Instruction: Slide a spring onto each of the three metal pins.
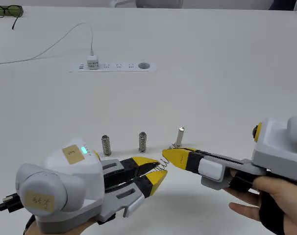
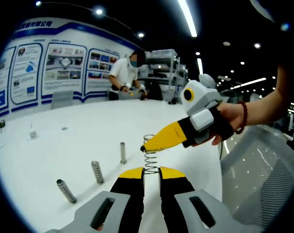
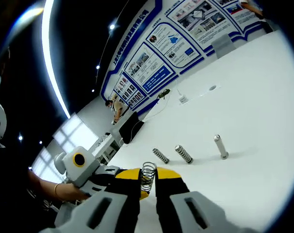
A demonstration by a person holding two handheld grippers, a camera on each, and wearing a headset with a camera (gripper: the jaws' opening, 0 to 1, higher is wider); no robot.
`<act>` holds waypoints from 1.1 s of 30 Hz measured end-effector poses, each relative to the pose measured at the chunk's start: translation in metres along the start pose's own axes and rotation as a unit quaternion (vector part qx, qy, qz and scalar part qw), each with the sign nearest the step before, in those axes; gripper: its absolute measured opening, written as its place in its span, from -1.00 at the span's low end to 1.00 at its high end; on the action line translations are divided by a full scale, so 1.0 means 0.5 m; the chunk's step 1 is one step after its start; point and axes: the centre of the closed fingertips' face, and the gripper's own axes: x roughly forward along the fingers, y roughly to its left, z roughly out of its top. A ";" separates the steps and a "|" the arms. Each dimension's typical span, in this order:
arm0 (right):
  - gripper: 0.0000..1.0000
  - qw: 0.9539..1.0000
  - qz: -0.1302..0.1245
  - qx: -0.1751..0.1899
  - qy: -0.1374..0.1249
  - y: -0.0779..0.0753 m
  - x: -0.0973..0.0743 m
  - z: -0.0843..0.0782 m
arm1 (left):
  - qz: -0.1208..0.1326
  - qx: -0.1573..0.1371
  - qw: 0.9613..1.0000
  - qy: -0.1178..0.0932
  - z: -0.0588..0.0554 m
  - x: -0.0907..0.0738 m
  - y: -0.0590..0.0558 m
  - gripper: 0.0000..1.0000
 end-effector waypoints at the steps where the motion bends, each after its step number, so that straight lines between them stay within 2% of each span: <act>1: -0.76 1.000 -0.002 -0.006 0.001 -0.001 0.000 0.002 | 0.001 0.003 1.000 0.005 -0.003 0.000 0.001 -0.77; 5: -0.77 1.000 -0.006 -0.025 -0.002 0.000 -0.001 0.011 | 0.004 0.009 1.000 0.018 -0.013 -0.003 0.002 -0.78; 9: -0.77 0.998 -0.014 -0.055 -0.003 -0.004 -0.003 0.025 | 0.014 0.003 1.000 0.027 -0.021 -0.010 0.009 -0.71; 15: -0.77 0.994 -0.036 -0.104 -0.011 -0.014 -0.007 0.052 | 0.032 0.000 0.999 0.036 -0.027 -0.022 0.022 -0.59; 23: -0.77 0.983 -0.073 -0.169 -0.024 -0.039 -0.016 0.096 | 0.059 -0.009 0.997 0.041 -0.030 -0.041 0.041 -0.42; 33: -0.76 0.970 -0.102 -0.221 -0.021 -0.073 -0.014 0.122 | 0.086 -0.015 0.995 0.045 -0.035 -0.059 0.057 -0.19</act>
